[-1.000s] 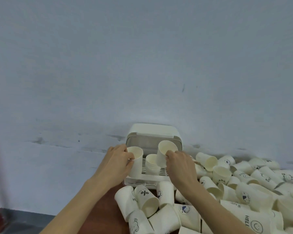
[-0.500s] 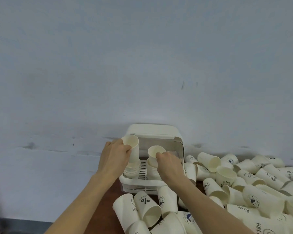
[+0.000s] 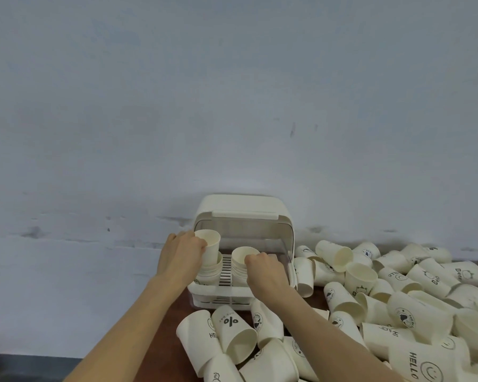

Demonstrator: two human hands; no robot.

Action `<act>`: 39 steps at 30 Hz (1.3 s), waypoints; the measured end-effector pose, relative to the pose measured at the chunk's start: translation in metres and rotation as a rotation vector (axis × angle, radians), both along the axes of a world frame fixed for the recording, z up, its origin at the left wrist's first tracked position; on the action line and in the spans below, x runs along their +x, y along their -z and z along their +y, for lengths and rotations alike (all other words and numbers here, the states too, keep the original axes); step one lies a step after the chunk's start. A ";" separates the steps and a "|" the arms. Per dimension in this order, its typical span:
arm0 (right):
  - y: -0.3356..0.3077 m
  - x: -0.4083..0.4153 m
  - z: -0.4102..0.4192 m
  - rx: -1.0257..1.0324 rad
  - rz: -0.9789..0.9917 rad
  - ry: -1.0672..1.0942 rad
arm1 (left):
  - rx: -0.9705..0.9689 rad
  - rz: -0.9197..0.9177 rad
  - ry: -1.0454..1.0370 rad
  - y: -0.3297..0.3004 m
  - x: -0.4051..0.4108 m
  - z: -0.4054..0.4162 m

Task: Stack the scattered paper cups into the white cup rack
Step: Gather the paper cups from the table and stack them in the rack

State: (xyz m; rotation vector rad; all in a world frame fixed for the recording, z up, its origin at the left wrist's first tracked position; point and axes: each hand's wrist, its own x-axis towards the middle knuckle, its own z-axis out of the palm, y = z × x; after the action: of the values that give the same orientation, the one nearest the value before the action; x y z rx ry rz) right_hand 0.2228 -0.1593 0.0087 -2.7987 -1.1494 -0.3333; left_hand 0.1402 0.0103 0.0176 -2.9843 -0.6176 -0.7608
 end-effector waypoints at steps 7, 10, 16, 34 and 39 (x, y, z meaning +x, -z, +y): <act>0.004 -0.002 0.002 0.051 0.061 0.000 | -0.013 0.038 -0.020 0.014 0.003 0.001; 0.009 -0.002 0.003 0.078 0.090 -0.008 | -0.018 0.053 -0.023 0.021 0.005 0.001; 0.015 -0.002 0.003 0.110 0.112 -0.003 | 0.019 0.081 -0.032 0.029 0.006 -0.001; 0.013 -0.016 -0.005 0.107 0.154 -0.001 | -0.012 0.172 -0.041 0.042 -0.003 -0.011; 0.004 -0.027 -0.019 0.111 0.148 -0.013 | -0.011 0.161 -0.018 0.037 -0.013 -0.025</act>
State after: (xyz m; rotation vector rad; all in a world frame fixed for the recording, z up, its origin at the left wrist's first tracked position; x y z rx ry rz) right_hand 0.1957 -0.1778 0.0045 -2.6681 -1.0819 -0.1786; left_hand 0.1269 -0.0149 -0.0192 -3.0052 -0.6412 -0.5109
